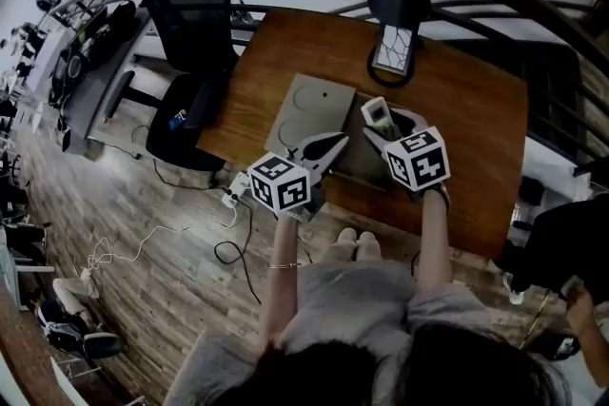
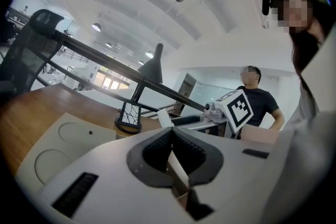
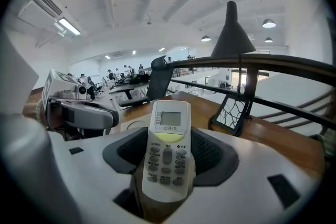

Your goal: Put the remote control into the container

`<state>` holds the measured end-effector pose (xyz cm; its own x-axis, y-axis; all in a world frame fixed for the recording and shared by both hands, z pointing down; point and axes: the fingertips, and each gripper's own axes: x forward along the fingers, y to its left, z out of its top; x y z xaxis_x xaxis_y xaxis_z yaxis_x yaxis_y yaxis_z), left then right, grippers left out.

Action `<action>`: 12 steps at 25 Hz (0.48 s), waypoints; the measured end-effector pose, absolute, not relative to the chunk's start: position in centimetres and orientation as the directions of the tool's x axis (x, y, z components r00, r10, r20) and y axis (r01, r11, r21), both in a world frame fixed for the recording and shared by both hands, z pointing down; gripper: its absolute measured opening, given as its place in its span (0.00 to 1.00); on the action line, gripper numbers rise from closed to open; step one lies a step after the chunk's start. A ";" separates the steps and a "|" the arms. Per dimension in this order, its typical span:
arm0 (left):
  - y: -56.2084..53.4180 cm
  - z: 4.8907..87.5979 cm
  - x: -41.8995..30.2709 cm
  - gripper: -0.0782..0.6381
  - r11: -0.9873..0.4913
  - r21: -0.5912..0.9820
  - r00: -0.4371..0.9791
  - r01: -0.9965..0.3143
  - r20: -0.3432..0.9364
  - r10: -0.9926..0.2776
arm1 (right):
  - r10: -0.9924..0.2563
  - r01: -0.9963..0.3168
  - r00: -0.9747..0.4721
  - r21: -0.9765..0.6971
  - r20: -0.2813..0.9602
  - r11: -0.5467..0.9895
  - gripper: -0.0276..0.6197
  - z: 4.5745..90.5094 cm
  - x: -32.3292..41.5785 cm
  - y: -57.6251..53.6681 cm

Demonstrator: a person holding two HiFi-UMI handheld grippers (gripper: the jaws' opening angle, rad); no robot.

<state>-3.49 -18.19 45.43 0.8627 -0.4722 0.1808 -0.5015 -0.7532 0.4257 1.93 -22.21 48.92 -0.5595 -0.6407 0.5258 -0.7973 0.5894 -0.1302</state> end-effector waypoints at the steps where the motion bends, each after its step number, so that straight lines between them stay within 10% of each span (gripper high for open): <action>1: -18.2 45.9 -3.5 0.11 -0.752 0.430 0.864 -0.500 0.191 -0.465 | -0.633 -0.796 -0.558 -0.131 0.536 0.591 0.43 49.5 1.8 -22.3; 12: -18.8 49.4 -3.5 0.11 -0.724 0.489 0.873 -0.487 0.245 -0.422 | -0.526 -0.754 -0.552 -0.118 0.647 0.646 0.43 54.5 0.9 -22.9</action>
<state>-3.54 -18.84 49.44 0.8730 -0.4219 0.2447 -0.4868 -0.7238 0.4889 0.87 -22.94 54.45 -0.5522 -0.5256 0.6472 -0.7537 0.6465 -0.1181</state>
